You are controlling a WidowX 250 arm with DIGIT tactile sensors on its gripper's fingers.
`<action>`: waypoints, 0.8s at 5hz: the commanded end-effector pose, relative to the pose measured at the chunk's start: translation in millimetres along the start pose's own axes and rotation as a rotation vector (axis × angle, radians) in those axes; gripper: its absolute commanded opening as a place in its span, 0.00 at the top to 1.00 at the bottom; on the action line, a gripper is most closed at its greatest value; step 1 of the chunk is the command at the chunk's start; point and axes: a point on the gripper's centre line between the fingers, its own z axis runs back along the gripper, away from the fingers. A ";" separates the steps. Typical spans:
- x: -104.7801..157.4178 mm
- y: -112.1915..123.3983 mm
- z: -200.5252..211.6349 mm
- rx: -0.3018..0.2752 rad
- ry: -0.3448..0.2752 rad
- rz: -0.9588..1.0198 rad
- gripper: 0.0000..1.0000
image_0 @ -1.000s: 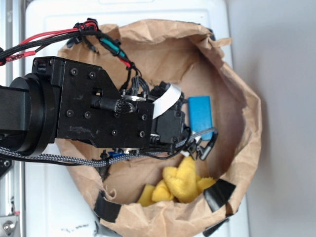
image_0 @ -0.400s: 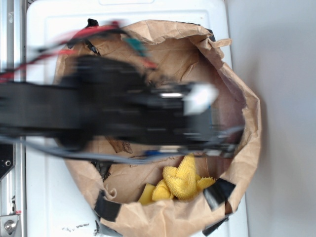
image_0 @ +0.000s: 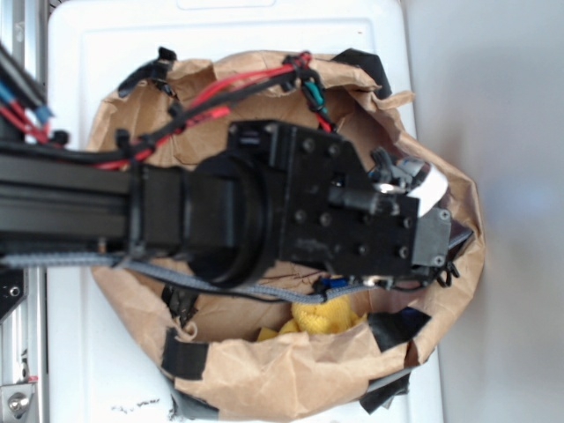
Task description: Grab the blue block.
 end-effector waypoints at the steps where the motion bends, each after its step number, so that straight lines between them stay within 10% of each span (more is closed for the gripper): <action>1: 9.2 -17.0 17.1 -0.076 -0.036 0.015 0.10; 2: -4.3 -1.8 1.1 -0.031 -0.026 -0.016 1.00; 4: -23.0 41.4 9.7 -0.058 -0.036 -0.036 1.00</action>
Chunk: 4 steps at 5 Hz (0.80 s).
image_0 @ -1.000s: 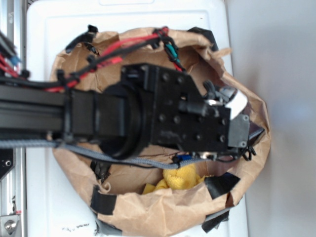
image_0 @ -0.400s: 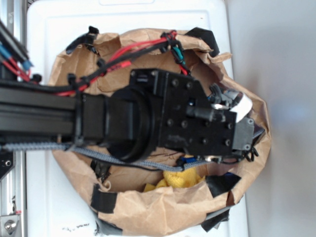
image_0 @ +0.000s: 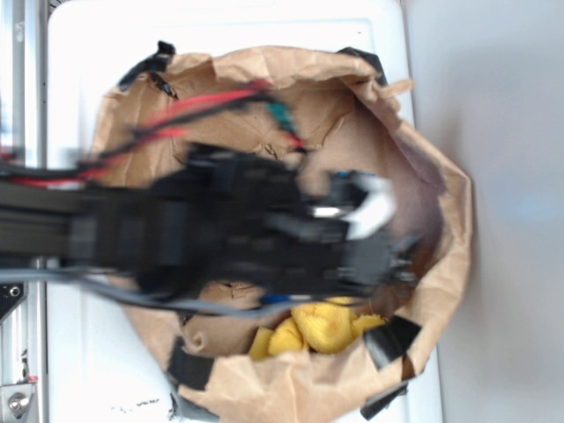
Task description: Grab the blue block.
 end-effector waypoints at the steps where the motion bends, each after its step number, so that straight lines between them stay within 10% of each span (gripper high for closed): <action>1: 8.5 1.7 22.4 -0.079 0.000 0.013 1.00; 3: 27.4 -22.1 50.7 -0.131 0.042 0.044 0.94; 4: 37.1 -41.4 40.1 -0.111 0.035 0.045 0.00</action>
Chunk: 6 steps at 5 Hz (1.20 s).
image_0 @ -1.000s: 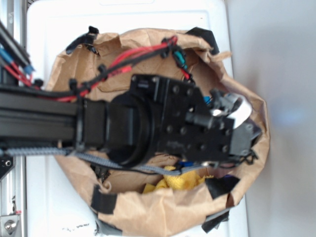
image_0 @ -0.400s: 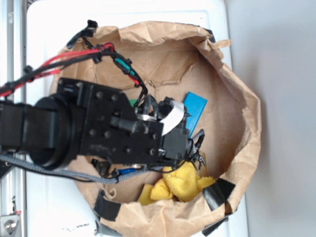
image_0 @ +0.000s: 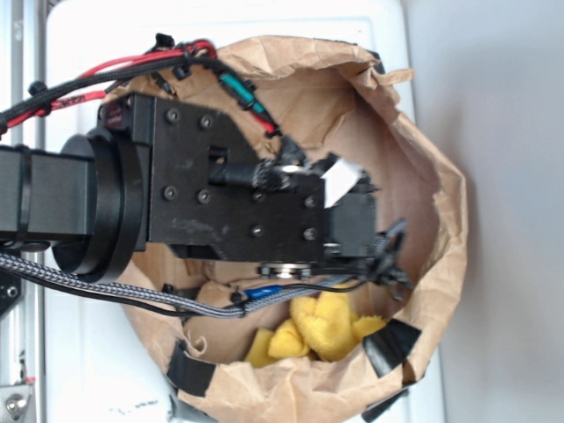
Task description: Grab the blue block.
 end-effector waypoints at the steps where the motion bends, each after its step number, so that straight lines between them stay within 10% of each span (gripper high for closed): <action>1: 36.2 -32.8 -6.1 0.009 -0.025 0.009 0.00; 3: 48.8 -25.6 19.8 0.008 0.093 -0.067 0.00; 6: 43.6 3.4 39.1 -0.011 0.113 -0.110 0.00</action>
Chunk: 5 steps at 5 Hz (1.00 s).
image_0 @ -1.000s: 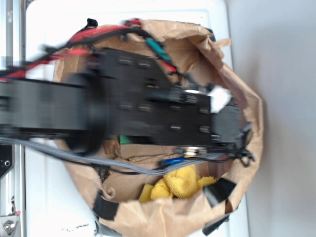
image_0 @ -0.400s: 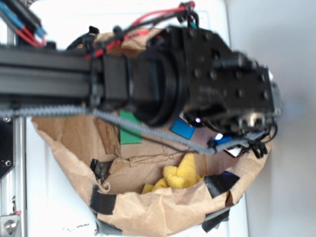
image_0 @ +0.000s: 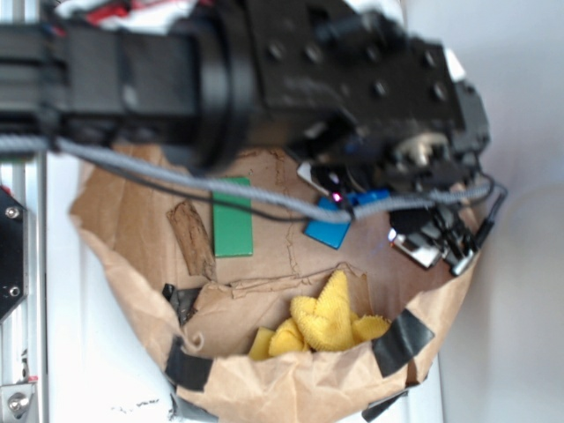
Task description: Grab the blue block.
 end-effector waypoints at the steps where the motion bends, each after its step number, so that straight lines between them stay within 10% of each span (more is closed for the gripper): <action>1: 7.0 18.3 5.0 0.004 -0.080 -0.023 0.00; 5: -4.0 13.9 -36.3 0.032 -0.130 -0.013 0.00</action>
